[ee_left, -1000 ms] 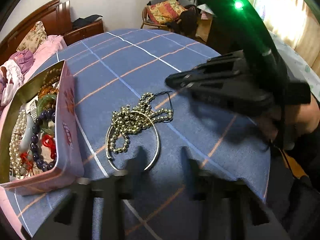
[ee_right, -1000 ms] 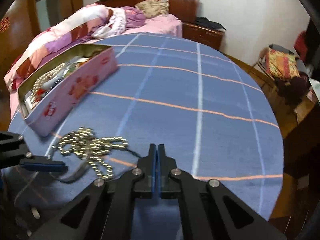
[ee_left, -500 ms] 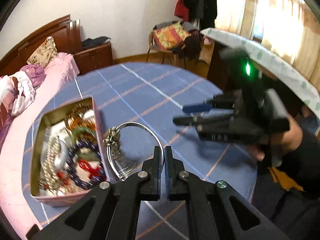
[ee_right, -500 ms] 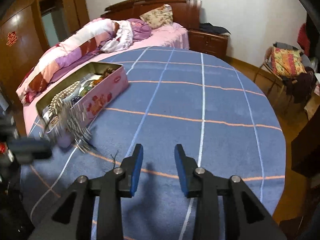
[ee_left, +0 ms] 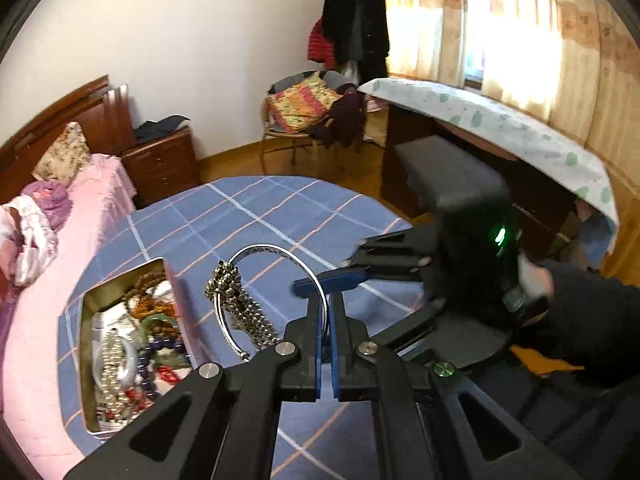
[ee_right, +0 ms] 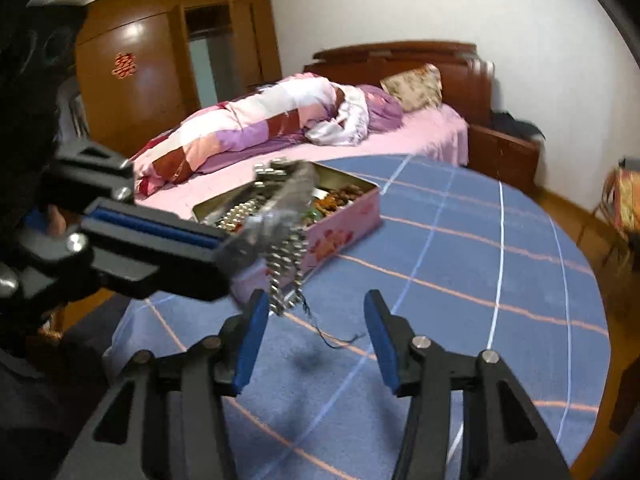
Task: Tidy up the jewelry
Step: 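Grasp the gold chain necklace with the right tool while left holds the silver bangle, then carry the silver bangle and gold chain over the tin with both tools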
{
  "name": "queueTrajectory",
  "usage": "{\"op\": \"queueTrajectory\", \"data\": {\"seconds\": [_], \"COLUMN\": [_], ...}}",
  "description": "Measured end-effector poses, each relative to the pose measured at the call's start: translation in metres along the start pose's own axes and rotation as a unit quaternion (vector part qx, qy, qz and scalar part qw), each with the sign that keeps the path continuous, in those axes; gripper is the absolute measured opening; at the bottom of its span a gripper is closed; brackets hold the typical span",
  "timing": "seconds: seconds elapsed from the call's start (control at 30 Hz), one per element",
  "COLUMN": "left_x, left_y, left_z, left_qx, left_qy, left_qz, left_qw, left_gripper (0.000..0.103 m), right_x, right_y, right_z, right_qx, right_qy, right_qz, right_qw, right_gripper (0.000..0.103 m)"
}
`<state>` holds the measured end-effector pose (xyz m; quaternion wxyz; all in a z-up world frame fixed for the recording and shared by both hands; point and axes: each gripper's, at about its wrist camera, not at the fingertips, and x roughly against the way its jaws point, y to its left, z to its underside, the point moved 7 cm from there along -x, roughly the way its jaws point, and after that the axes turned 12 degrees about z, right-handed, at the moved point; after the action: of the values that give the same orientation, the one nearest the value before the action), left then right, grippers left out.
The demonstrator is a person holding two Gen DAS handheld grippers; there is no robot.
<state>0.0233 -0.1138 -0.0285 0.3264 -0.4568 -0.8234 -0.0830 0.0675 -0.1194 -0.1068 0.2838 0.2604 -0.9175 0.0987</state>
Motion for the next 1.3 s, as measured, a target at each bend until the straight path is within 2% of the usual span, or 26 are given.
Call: {"op": "queueTrajectory", "data": {"seconds": [0.27,0.3,0.37,0.4,0.43,0.6,0.7,0.83,1.07,1.3], "left_x": [0.01,0.011,0.01,0.009,0.008,-0.002,0.001,0.003,0.029,0.044], "left_y": [-0.027,-0.029,-0.027,-0.021,-0.015,0.019,0.037,0.04,0.076,0.115], "left_z": [-0.006,-0.006,-0.006,-0.007,-0.005,0.008,0.013,0.015,0.012,0.019], "left_qx": [-0.016,-0.018,-0.02,-0.017,-0.012,0.013,0.041,0.039,0.072,0.102], "left_qy": [-0.007,-0.008,-0.012,-0.011,-0.01,-0.002,-0.006,-0.004,-0.023,-0.019], "left_qz": [0.035,0.036,0.027,0.008,-0.007,-0.085,-0.084,-0.093,-0.134,-0.181], "left_qw": [0.9992,0.9992,0.9994,0.9998,0.9999,0.9963,0.9956,0.9949,0.988,0.9779], "left_gripper": [0.002,0.002,0.002,0.002,0.002,0.002,0.002,0.002,0.002,0.002], "right_x": [0.01,0.01,0.01,0.01,0.009,0.0,-0.006,-0.006,0.002,-0.008], "right_y": [0.004,0.005,0.01,0.015,0.019,0.015,-0.004,-0.026,-0.034,-0.006], "right_z": [-0.019,-0.021,-0.024,-0.023,-0.021,-0.003,0.01,0.012,-0.028,-0.074], "right_qx": [-0.008,-0.008,-0.003,0.005,0.013,0.021,0.003,-0.024,-0.026,0.013], "right_qy": [-0.063,-0.067,-0.068,-0.062,-0.051,0.002,0.034,0.045,0.034,0.015], "right_qz": [-0.008,-0.011,-0.013,-0.009,-0.001,0.037,0.058,0.076,0.097,0.09], "right_qw": [0.998,0.998,0.998,0.998,0.999,0.999,0.998,0.996,0.994,0.996], "right_gripper": [0.053,0.048,0.025,0.014,0.012,0.012,0.011,0.011,0.011,0.011]}}
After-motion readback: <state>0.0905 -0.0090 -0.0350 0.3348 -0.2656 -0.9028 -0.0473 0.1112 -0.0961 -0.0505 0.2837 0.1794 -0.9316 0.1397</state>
